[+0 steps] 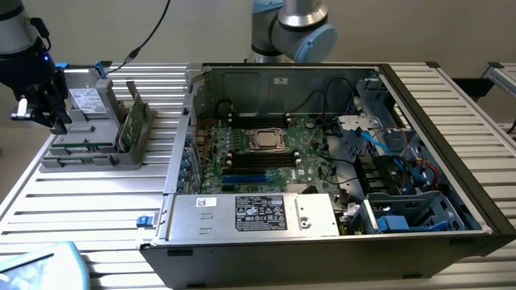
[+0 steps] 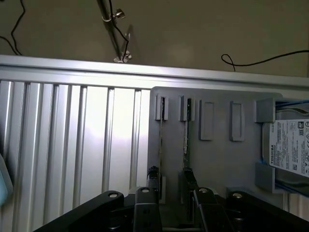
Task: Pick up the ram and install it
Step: 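Pick up the ram and move it above insertion slot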
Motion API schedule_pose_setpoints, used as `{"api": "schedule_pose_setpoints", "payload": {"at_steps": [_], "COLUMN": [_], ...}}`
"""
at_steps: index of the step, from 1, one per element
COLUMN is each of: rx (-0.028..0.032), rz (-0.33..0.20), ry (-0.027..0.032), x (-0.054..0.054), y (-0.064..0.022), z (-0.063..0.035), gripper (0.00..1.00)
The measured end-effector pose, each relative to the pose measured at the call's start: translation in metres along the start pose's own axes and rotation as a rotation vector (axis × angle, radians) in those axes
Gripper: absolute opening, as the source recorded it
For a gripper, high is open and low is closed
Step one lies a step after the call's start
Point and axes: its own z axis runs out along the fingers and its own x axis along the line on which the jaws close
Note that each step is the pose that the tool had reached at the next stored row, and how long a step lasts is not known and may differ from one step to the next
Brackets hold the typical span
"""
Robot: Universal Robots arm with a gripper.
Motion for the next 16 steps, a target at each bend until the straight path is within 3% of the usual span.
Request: {"api": "schedule_pose_setpoints", "payload": {"at_steps": [16], "rx": [0.0021], "rz": [0.0], "ry": [0.0001], "x": [0.002], "y": [-0.005], "z": [0.0277], "gripper": [0.33]}}
